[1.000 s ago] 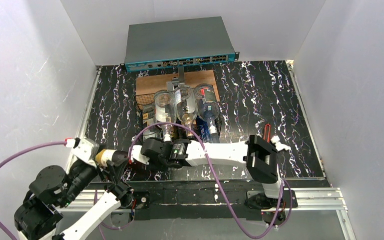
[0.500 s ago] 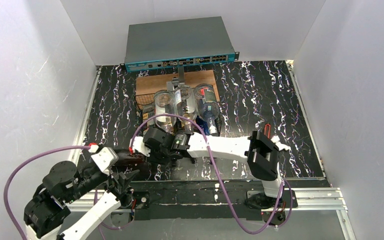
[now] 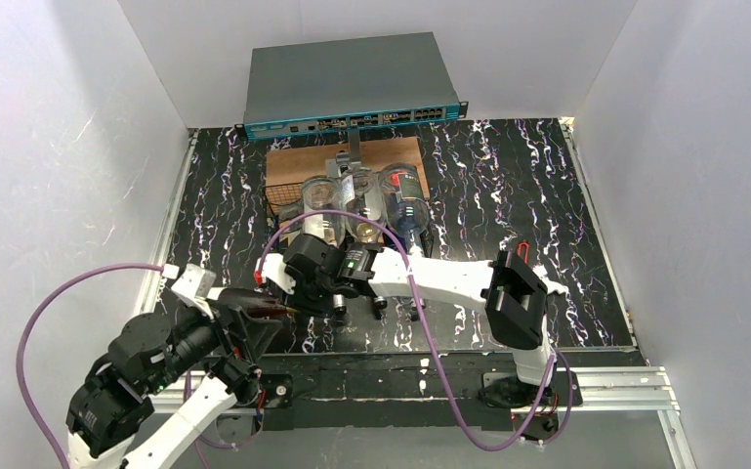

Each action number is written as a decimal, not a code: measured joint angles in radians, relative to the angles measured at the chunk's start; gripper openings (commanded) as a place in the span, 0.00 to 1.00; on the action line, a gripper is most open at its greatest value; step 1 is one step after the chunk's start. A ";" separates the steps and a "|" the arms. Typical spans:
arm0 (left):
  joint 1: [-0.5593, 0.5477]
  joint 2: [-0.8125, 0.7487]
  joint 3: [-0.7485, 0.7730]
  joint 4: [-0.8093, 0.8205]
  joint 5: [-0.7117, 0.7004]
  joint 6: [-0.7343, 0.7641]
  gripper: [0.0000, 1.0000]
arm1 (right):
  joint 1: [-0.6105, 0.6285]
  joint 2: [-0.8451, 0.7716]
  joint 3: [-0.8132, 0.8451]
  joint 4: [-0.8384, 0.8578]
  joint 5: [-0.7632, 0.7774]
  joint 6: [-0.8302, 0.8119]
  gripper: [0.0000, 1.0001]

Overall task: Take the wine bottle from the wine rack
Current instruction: Adjust the wine bottle at the center of the board.

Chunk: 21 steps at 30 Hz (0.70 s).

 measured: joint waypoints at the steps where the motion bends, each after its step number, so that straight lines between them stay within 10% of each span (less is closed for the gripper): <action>1: 0.000 -0.016 -0.010 0.000 -0.022 -0.056 0.98 | 0.000 0.000 0.002 -0.001 -0.002 0.002 0.01; 21: 0.000 -0.079 -0.110 -0.332 -0.459 -1.373 0.98 | -0.006 0.000 0.029 -0.015 -0.011 0.023 0.01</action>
